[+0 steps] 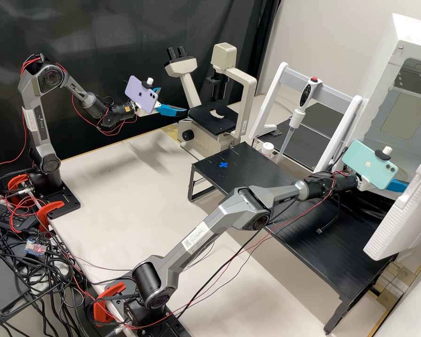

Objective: Move the petri dish to the microscope

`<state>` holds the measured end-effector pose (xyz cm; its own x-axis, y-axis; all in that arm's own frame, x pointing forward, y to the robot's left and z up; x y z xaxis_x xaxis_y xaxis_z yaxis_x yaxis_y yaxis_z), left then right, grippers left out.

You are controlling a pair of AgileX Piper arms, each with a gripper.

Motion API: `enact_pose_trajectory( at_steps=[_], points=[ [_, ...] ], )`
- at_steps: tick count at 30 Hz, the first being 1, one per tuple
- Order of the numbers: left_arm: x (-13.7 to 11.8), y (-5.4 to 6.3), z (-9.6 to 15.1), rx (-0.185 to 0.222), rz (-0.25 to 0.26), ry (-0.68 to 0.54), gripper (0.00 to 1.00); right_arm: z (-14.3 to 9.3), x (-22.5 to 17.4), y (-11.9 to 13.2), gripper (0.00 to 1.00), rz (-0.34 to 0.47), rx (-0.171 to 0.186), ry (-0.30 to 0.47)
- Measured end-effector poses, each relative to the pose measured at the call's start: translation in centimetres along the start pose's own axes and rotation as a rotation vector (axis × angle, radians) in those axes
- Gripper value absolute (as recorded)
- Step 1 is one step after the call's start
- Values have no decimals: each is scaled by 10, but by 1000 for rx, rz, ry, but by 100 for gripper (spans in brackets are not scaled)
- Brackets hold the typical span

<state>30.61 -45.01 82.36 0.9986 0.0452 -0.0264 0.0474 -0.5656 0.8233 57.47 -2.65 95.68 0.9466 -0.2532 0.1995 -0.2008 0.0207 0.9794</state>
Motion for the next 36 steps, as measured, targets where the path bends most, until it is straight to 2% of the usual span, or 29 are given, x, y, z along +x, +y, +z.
enact_pose_trajectory(
  at_steps=[6, 12, 15, 17, 22, 29, 32, 33, 34, 36],
  points=[
    [0, 0, 0, 0, 0, 0, 100, 4, 3, 2, 0, -15, 4, 9],
    [0, 0, 0, 0, 0, 0, 100, 8, 6, 1, 0, -18, -8, 19],
    [0, 0, 0, 0, 0, 0, 100, 9, 7, 1, 0, -24, 2, 25],
    [0, 0, 0, 0, 0, 0, 100, 8, 6, 2, 0, -23, -21, 34],
    [0, 0, 0, 0, 0, 0, 100, 11, 8, 4, 0, -32, 3, 45],
    [0, 0, 0, 0, 0, 0, 100, 13, 9, 3, 0, -36, 8, 43],
    [0, 0, 0, 0, 0, 0, 100, 16, 6, 3, 0, -19, -2, 34],
    [0, 0, 0, 0, 0, 0, 100, 16, 5, 4, 0, -17, 2, 28],
    [0, 0, 0, 0, 0, 0, 100, 17, 3, 6, 0, -13, 25, 15],
    [0, 0, 0, 0, 0, 0, 100, 20, 0, 7, 0, -8, 30, -3]
  ],
)
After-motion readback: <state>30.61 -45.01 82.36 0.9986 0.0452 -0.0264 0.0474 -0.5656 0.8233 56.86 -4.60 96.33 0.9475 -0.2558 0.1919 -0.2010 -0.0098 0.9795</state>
